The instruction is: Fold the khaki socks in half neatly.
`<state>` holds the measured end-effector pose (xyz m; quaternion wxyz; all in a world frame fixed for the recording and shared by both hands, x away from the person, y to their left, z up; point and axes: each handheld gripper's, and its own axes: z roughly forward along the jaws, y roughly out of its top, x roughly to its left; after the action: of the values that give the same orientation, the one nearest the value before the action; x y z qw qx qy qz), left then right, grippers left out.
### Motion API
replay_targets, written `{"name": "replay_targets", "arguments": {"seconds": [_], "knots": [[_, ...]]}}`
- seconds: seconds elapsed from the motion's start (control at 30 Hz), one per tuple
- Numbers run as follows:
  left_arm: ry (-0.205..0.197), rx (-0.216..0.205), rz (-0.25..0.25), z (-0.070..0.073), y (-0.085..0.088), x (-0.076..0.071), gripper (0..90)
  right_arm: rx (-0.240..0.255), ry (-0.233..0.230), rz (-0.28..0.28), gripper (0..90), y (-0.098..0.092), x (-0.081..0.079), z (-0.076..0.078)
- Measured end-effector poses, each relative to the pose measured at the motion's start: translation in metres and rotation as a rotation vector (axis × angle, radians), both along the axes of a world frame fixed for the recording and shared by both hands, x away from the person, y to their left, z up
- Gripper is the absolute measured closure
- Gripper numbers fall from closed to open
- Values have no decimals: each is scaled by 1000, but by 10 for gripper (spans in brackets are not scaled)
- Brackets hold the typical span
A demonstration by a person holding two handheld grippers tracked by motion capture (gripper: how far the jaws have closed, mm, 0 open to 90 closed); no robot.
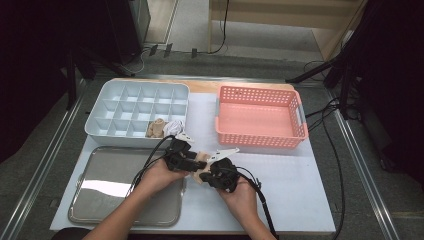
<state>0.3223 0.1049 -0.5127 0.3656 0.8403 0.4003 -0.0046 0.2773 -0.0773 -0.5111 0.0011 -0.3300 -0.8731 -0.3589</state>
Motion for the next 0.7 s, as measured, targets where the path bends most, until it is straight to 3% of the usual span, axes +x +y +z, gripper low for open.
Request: {"name": "replay_targets", "arguments": {"seconds": [0.33,0.7], "knots": [[-17,5,-26,-3,-2,-2,410,-22,53,12,900,0,-7,-4],[1,10,-38,-2,-6,-9,483,-14,26,25,900,-2,-7,-7]]}}
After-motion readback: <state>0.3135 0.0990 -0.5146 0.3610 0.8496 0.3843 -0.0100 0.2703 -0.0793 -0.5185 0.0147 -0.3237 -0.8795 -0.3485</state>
